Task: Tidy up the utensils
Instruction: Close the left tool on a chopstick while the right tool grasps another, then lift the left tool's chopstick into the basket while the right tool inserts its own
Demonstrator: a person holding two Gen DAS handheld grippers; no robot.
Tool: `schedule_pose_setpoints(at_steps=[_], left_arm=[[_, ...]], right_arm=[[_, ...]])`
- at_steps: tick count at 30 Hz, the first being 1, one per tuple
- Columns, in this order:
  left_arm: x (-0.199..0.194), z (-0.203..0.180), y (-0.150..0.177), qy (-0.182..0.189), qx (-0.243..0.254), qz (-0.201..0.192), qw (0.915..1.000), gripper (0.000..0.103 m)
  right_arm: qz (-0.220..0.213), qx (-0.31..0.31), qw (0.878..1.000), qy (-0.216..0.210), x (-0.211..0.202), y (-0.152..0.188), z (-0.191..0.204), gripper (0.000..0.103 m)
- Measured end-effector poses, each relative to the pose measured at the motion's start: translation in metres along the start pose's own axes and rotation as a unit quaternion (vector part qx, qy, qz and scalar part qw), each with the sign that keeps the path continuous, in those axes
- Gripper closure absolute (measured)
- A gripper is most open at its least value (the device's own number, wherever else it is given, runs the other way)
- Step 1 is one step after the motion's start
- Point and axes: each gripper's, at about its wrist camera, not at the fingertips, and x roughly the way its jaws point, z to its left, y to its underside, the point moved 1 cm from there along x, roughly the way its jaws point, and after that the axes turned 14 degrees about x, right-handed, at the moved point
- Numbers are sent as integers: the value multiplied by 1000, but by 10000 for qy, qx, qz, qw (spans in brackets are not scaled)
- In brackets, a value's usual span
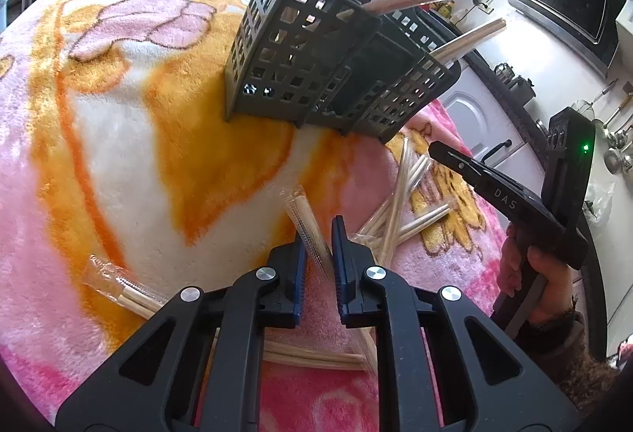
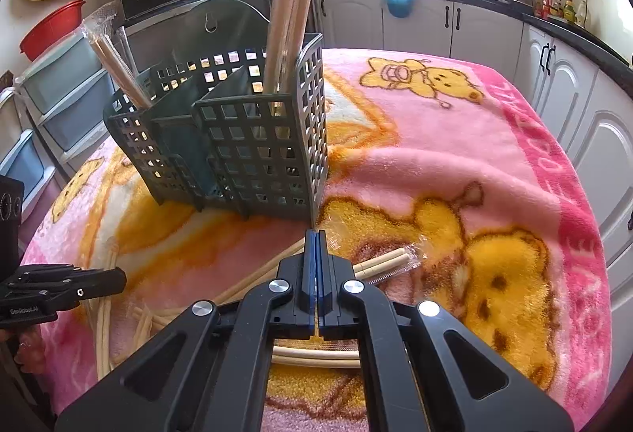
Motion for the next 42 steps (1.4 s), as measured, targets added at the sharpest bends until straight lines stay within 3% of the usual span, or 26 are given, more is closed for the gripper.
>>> schedule_pose_setpoints(at_steps=[4, 6, 8, 14, 18, 21, 29, 42], left_arm=[[-6, 4, 0, -41, -31, -48, 10000, 95], [-9, 5, -1, -53, -44, -92, 9999, 95], [-12, 6, -3, -85, -46, -140, 9999, 96], [-24, 10, -12, -137, -37, -291, 9995, 97], [-32, 10, -21, -180, 1, -415, 9990, 98], [-38, 7, -27, -205, 68, -500, 9985, 98], [-56, -5, -46, -264, 282, -774, 9962, 100], [-90, -24, -82, -380, 601, -1270, 9893, 100]], right_arm=[[69, 274, 9996, -2, 6, -5, -6, 100], [84, 417, 9991, 32, 10, -7, -10, 72], [116, 397, 9991, 91, 15, -9, -10, 61], [359, 632, 9973, -63, 33, -13, -15, 62], [466, 776, 9956, -228, 39, -13, -18, 89], [388, 747, 9960, -294, 32, -13, -16, 99], [-97, 666, 9957, -641, -15, -23, -3, 101], [-1049, -78, 9902, -919, -99, -49, 45, 101]])
